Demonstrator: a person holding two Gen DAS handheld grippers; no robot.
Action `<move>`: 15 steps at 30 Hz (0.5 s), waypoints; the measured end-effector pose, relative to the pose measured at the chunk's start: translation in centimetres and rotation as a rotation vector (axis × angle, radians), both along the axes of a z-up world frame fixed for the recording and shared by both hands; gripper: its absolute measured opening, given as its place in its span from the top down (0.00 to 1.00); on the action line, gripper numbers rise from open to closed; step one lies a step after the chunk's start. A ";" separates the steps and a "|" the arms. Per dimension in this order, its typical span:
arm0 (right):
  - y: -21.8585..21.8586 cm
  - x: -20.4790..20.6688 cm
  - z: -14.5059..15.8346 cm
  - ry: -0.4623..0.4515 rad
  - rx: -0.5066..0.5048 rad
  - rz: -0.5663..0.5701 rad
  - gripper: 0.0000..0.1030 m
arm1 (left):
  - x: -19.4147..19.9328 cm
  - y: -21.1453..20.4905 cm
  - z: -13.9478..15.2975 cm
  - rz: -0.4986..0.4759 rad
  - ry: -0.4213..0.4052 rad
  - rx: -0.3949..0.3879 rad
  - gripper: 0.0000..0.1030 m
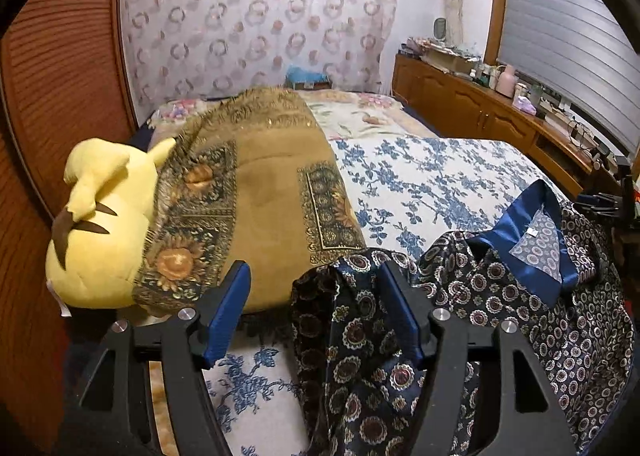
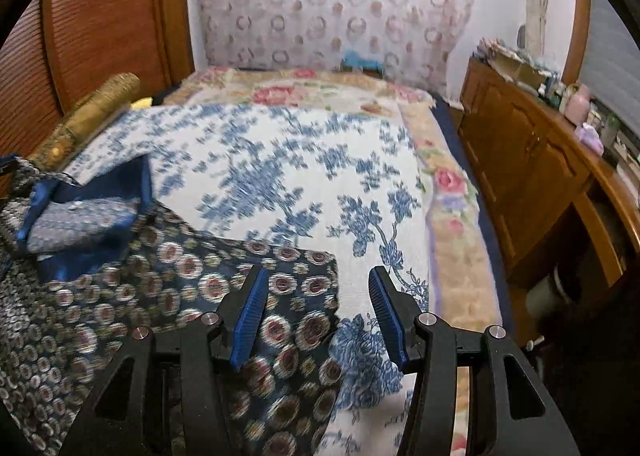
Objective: Fold small clothes
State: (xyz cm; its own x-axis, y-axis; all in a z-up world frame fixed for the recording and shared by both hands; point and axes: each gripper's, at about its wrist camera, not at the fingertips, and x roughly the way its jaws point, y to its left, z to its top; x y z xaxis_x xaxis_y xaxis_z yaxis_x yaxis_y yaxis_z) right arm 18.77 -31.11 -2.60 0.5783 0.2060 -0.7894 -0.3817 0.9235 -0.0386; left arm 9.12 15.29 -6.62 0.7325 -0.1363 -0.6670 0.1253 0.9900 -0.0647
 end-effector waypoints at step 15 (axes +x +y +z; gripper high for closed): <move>0.7 0.9 -2.5 0.082 0.012 0.019 0.38 | 0.3 -2.0 -1.4 -0.073 0.065 -0.010 0.71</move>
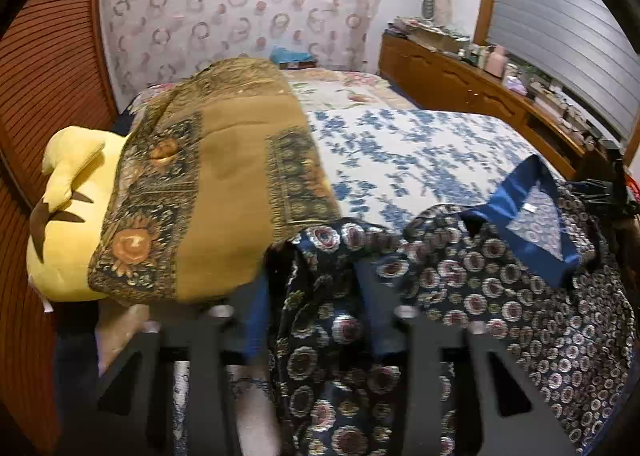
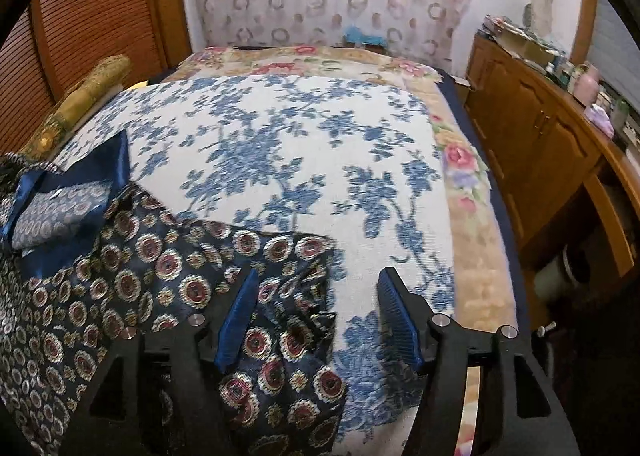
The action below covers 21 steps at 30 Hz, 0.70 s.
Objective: Fold small clothes
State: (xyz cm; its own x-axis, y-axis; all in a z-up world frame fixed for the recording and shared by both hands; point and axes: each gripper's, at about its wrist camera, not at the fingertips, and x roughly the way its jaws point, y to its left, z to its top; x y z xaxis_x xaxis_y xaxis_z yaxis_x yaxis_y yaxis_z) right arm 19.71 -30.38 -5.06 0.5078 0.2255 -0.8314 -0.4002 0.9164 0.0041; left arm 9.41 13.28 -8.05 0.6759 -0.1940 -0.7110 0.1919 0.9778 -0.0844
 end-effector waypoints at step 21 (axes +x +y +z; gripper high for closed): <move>0.6 -5.5 12.0 -0.410 0.076 0.045 0.96 | -2.0 -1.4 12.0 -0.045 -0.276 -0.111 0.93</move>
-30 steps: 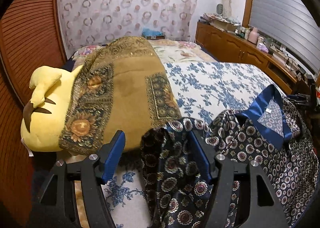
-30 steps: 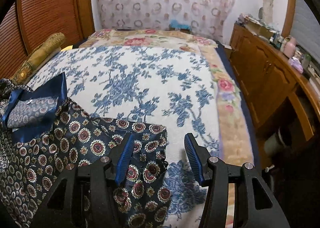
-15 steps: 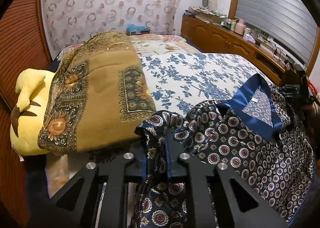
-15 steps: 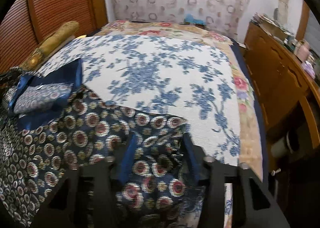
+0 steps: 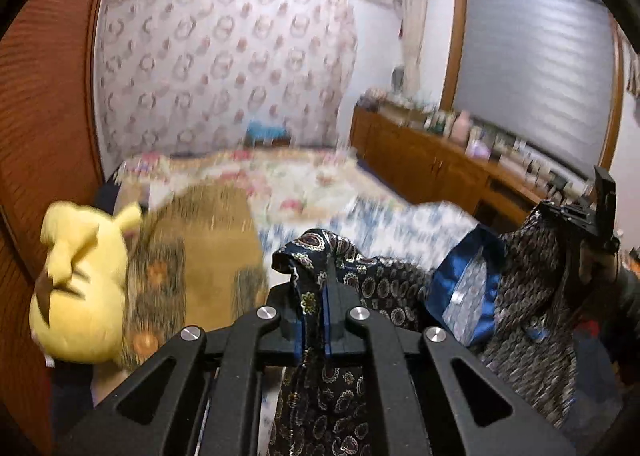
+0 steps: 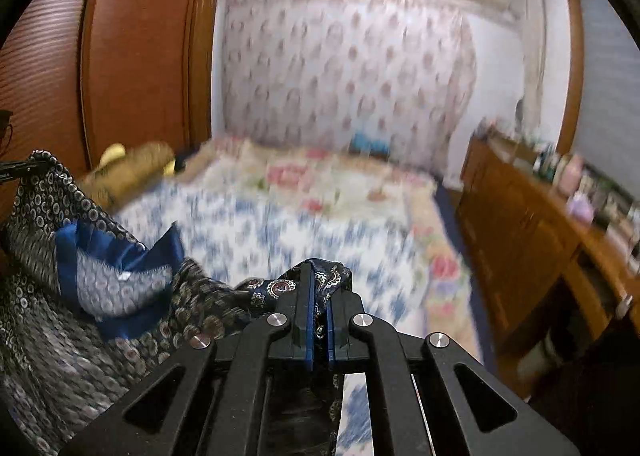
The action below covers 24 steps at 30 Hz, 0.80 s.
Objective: Fold small clothes
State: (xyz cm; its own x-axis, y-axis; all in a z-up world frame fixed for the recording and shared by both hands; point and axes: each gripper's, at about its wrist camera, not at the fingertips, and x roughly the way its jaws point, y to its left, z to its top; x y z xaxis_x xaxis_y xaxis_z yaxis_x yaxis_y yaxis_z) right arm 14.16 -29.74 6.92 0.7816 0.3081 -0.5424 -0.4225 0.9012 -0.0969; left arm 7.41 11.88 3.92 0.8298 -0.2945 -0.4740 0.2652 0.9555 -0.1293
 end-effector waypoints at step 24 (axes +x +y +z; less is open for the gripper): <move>0.9 12.4 -0.7 0.072 -0.154 -0.171 0.96 | 14.2 2.8 -3.7 0.156 0.139 0.068 0.85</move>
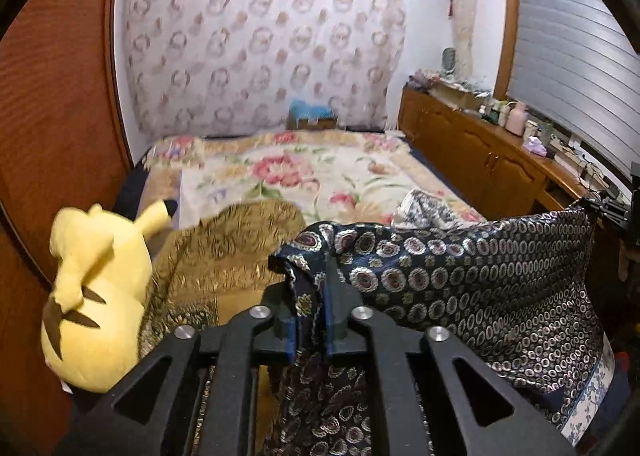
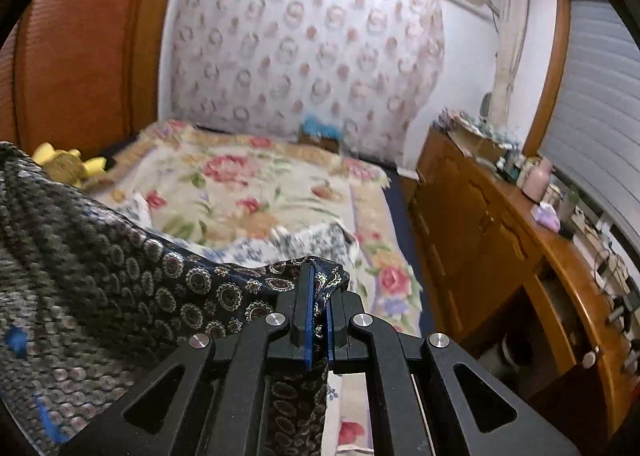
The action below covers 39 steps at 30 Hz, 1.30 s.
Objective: Fold small clothes
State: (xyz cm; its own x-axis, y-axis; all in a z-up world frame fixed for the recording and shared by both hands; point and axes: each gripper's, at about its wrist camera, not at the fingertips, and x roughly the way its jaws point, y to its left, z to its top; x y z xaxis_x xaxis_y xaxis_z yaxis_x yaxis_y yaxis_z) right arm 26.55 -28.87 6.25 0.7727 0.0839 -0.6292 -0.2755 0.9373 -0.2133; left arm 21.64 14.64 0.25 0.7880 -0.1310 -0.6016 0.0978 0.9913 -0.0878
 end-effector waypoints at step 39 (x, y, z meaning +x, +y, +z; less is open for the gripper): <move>-2.9 -9.0 -5.8 0.246 0.062 -0.001 0.45 | -16.3 -1.9 -7.0 0.001 0.030 0.030 0.39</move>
